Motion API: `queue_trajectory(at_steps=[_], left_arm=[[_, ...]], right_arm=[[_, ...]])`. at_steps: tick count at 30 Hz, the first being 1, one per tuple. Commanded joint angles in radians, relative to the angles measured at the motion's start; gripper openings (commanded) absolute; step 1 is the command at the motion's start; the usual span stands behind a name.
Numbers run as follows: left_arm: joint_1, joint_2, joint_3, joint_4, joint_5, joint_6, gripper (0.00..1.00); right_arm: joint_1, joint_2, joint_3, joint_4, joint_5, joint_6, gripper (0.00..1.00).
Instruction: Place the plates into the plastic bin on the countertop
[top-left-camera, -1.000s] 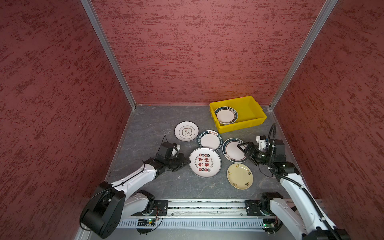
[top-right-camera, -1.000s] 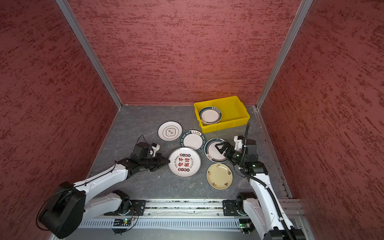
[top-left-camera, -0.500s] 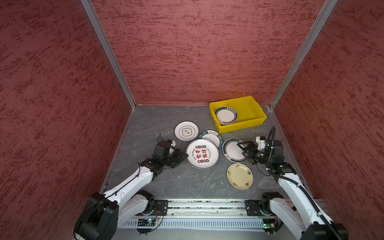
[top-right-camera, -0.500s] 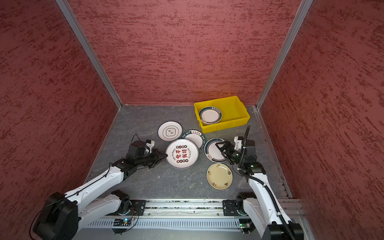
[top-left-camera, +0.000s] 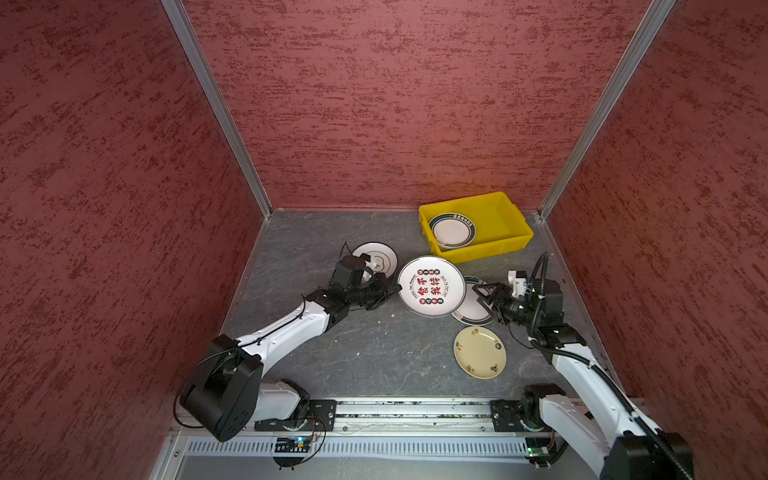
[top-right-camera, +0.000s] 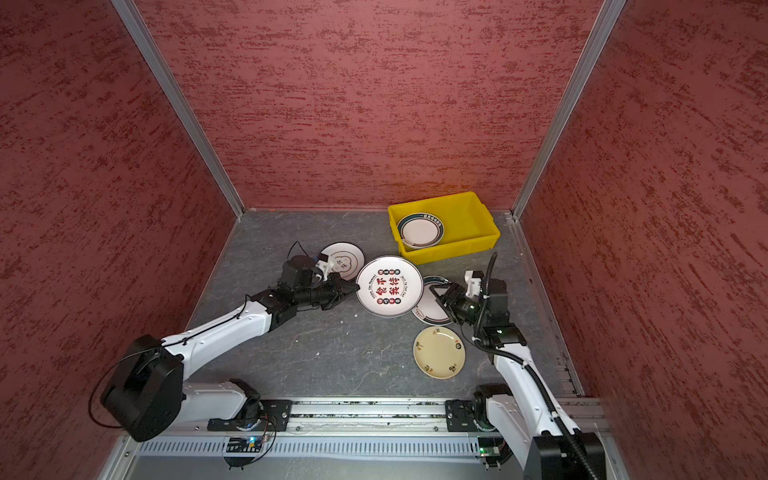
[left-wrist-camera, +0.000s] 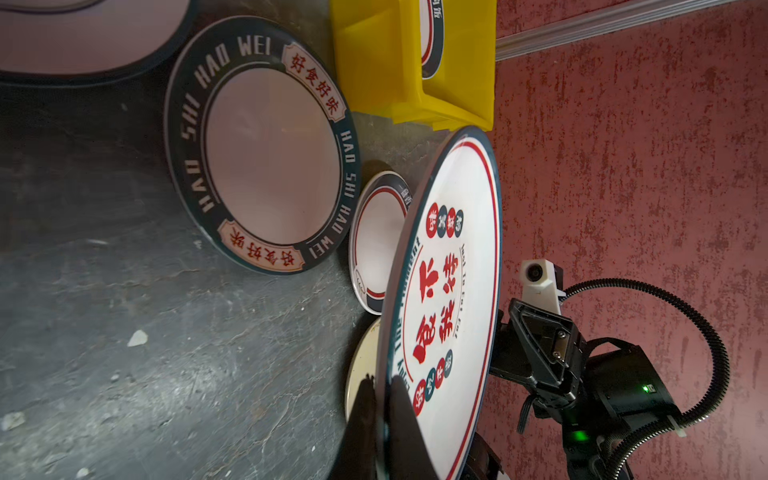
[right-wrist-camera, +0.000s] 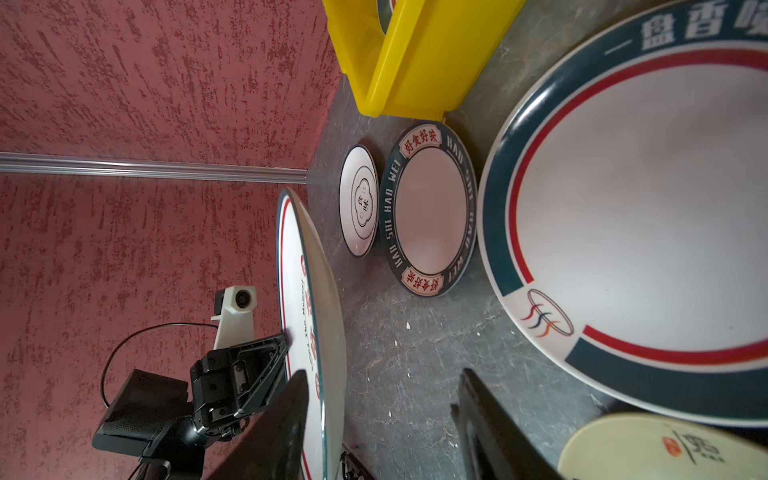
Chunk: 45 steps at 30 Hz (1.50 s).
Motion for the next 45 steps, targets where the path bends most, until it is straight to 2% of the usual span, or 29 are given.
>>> queue_trajectory(at_steps=[1,7,9,12,18,22,23,25,27,30,31,40,45], left_arm=[[-0.029,0.024,0.044,0.088,0.036,0.016,0.0],[-0.06,0.071,0.058,0.118,0.049,-0.005,0.0],[-0.067,0.075,0.058,0.127,0.053,-0.01,0.0],[-0.073,0.074,0.063,0.131,0.051,-0.013,0.0],[-0.075,0.076,0.077,0.13,0.051,-0.01,0.0],[-0.069,0.089,0.087,0.122,0.057,-0.003,0.02],[-0.066,0.089,0.088,0.124,0.063,0.007,0.25],[-0.058,0.082,0.084,0.104,0.055,0.01,0.58],[-0.048,0.063,0.066,0.104,0.038,0.009,0.67],[-0.024,0.026,0.037,0.113,0.017,0.004,0.88],[-0.013,0.016,0.033,0.109,0.018,0.006,1.0],[0.104,-0.069,0.007,0.023,0.038,0.029,0.99],[0.151,-0.129,-0.032,-0.025,0.014,0.019,0.99]], right_arm=[[0.01,-0.01,-0.002,0.056,-0.015,0.014,0.52],[0.012,-0.029,-0.013,0.052,-0.008,0.011,0.46],[0.011,-0.028,-0.02,0.059,-0.008,0.014,0.39],[0.014,-0.02,-0.027,0.072,-0.008,0.018,0.24],[0.014,-0.004,-0.023,0.072,-0.007,0.014,0.0],[0.014,0.001,-0.017,0.055,0.011,0.012,0.0],[0.014,0.0,-0.022,0.064,0.02,0.025,0.0],[0.013,-0.003,-0.04,0.123,0.019,0.067,0.0],[0.013,0.005,-0.045,0.161,0.013,0.09,0.0],[0.014,0.02,-0.016,0.14,0.025,0.072,0.0],[0.014,0.022,-0.006,0.13,0.035,0.065,0.0],[0.013,0.081,0.094,0.117,0.044,0.027,0.0],[0.014,0.173,0.2,0.129,0.058,0.009,0.0]])
